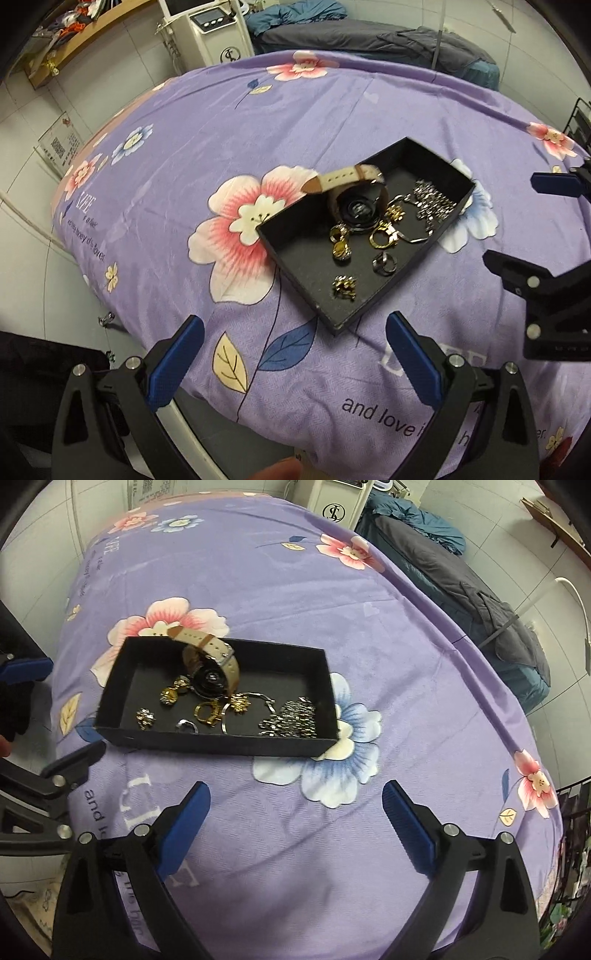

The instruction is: Organize jewelry

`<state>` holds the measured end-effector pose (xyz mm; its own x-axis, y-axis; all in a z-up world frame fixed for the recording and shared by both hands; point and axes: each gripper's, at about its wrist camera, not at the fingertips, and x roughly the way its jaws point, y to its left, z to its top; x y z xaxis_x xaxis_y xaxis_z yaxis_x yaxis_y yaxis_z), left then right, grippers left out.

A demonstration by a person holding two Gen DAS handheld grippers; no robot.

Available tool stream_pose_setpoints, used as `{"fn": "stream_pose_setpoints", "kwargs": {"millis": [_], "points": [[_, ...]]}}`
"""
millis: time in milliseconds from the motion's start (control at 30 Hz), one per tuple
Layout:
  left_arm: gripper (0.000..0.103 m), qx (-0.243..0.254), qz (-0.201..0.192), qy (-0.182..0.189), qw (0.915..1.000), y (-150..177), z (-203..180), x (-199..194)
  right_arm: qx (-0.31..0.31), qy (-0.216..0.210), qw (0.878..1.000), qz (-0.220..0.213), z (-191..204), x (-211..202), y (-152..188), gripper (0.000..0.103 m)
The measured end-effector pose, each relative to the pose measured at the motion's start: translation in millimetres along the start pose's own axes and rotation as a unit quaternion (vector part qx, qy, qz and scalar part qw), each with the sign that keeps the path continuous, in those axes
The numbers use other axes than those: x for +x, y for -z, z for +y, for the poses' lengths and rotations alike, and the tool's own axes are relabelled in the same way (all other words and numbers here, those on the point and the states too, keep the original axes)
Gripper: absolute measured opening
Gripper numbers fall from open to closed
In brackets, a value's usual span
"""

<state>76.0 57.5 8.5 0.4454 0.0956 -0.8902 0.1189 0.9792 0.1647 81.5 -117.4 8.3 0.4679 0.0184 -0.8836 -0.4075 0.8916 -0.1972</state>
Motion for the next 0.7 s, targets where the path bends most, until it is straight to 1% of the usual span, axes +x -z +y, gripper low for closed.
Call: {"fn": "stream_pose_setpoints", "kwargs": {"millis": [33, 167, 267, 567, 700], "points": [[0.097, -0.002, 0.005, -0.006, 1.0000, 0.8, 0.0, 2.6, 0.000, 0.002, 1.000, 0.000, 2.2, 0.7, -0.5, 0.093], [0.097, -0.001, 0.009, -0.005, 0.9999, 3.2, -0.5, 4.9, -0.009, 0.040, 0.999, 0.008, 9.3, 5.4, -0.5, 0.093], [0.097, 0.005, 0.009, -0.016, 0.9998, 4.2, -1.0, 6.5, -0.009, 0.045, 0.999, 0.010, 11.1, 5.6, 2.4, 0.093], [0.097, 0.000, 0.011, -0.013, 0.9999, 6.7, 0.4, 7.4, 0.003, 0.051, 0.999, 0.008, 7.0, 1.8, 6.4, 0.093], [0.097, -0.002, 0.010, -0.017, 0.9998, 6.6, 0.3, 7.3, 0.006, 0.051, 0.999, 0.003, 6.7, -0.9, 6.4, 0.093]]}}
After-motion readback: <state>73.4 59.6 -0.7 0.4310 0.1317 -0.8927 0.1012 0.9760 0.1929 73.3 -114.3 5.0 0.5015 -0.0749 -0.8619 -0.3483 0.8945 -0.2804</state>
